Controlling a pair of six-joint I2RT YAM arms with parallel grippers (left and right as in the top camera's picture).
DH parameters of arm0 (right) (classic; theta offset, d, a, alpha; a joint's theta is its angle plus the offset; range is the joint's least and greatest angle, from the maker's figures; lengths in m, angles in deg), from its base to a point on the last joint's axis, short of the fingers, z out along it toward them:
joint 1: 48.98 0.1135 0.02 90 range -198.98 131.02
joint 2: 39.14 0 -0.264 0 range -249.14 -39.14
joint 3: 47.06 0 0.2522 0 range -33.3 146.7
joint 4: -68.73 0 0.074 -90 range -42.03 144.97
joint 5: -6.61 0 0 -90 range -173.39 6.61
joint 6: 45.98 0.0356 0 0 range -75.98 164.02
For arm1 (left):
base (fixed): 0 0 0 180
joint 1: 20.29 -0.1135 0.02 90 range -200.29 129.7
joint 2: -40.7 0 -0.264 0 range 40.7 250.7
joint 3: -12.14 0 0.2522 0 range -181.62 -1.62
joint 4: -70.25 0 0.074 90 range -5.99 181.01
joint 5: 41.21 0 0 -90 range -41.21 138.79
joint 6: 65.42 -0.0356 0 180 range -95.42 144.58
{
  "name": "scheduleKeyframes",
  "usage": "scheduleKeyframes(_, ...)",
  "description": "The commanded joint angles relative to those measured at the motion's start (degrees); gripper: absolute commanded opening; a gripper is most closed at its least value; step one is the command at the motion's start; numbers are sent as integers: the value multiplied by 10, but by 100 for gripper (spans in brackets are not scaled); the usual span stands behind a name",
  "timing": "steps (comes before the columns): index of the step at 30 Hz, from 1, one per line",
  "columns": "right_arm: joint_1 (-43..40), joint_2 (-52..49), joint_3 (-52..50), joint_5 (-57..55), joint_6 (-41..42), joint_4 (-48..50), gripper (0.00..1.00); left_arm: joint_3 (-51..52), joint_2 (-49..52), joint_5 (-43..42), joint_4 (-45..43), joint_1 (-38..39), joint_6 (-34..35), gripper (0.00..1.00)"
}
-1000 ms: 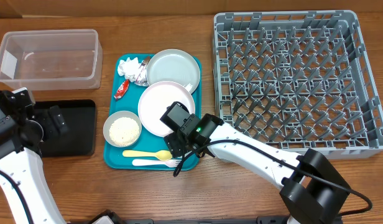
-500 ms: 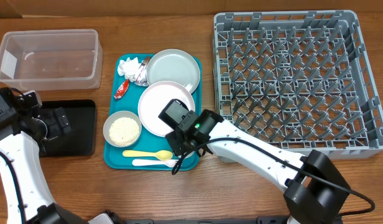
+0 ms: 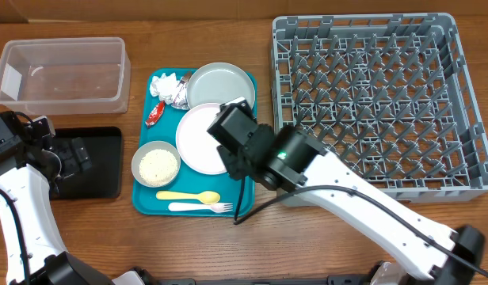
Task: Sort waste into correct bins and load items into the dishwasher rack
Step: 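Carry the white cup into the dish rack's right side and release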
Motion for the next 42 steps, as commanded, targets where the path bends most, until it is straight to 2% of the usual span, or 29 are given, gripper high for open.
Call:
scheduleKeyframes(1, -25, 48, 29, -62, 3, -24, 63, -14, 3, -8, 0, -5, -9, 100)
scheduleKeyframes(11, -279, 80, 28, -67, 2, -77, 62, -14, 3, -8, 0, -5, -9, 100)
scheduleKeyframes(13, -365, 80, 28, -67, -4, -71, 62, -14, 3, -8, 0, -5, -9, 100)
scheduleKeyframes(19, -537, 79, 27, -26, -17, -35, 62, -14, 3, -8, 0, -5, -9, 100)
scheduleKeyframes(24, -651, 68, 26, 18, -19, -2, 62, -14, 3, -8, 0, -5, -9, 100)
scheduleKeyframes(31, -731, 26, 26, 57, -28, 20, 62, -14, 3, -8, 0, -5, -9, 100)
scheduleKeyframes(42, -740, -58, 26, 51, -30, 37, 62, -14, 3, -8, 0, -5, -9, 100)
